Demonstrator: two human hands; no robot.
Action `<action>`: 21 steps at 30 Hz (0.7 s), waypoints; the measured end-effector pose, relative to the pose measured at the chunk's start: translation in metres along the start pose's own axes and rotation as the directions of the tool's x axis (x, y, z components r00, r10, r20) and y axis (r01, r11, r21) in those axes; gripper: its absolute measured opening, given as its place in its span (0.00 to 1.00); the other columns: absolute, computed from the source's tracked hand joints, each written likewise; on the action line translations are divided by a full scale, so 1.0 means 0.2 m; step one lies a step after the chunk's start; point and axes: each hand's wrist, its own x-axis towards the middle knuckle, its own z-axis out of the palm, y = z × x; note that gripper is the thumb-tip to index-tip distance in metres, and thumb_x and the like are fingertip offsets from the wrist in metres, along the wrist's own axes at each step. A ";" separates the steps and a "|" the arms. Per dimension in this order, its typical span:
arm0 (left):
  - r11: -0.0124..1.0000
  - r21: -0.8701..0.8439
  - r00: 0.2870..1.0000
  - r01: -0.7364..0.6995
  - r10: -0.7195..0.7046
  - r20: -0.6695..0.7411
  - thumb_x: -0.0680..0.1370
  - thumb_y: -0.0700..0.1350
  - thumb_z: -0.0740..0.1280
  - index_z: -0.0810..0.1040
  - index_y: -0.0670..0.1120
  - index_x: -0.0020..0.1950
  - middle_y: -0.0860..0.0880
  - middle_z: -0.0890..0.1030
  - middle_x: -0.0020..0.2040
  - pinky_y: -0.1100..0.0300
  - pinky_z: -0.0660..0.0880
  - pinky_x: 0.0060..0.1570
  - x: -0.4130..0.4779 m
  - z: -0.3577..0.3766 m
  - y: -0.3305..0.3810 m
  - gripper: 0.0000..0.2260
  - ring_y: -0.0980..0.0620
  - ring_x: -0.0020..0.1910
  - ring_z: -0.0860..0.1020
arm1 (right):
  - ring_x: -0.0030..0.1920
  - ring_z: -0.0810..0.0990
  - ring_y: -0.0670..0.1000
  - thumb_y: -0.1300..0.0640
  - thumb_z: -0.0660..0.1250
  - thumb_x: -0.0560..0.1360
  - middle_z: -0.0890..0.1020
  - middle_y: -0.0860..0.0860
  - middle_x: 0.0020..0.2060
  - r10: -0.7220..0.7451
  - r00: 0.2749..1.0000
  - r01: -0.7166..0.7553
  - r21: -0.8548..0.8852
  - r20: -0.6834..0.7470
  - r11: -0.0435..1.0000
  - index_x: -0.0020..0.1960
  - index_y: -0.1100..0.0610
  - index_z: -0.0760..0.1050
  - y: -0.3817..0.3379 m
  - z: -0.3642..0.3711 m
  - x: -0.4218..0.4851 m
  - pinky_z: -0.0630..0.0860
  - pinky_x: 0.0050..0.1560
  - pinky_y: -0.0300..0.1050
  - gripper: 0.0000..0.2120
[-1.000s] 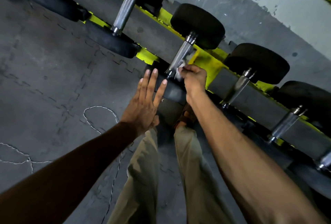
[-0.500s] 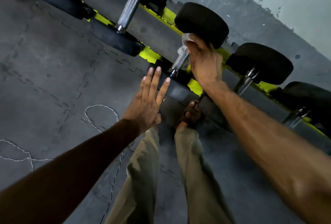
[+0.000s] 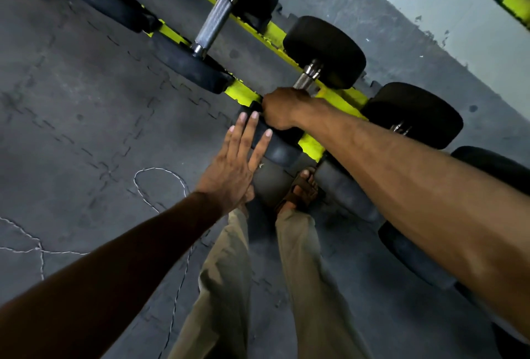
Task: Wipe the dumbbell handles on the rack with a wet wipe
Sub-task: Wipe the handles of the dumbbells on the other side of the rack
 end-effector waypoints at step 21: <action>1.000 0.018 0.998 0.019 -0.018 -0.052 0.82 0.54 0.64 0.36 0.38 0.84 0.27 0.37 0.81 0.37 0.52 0.80 0.02 0.05 0.00 0.45 0.27 0.82 0.41 | 0.39 0.84 0.56 0.54 0.59 0.80 0.85 0.56 0.45 0.013 0.993 -0.041 0.224 0.121 0.974 0.44 0.58 0.77 0.00 -0.06 0.02 0.81 0.44 0.49 0.13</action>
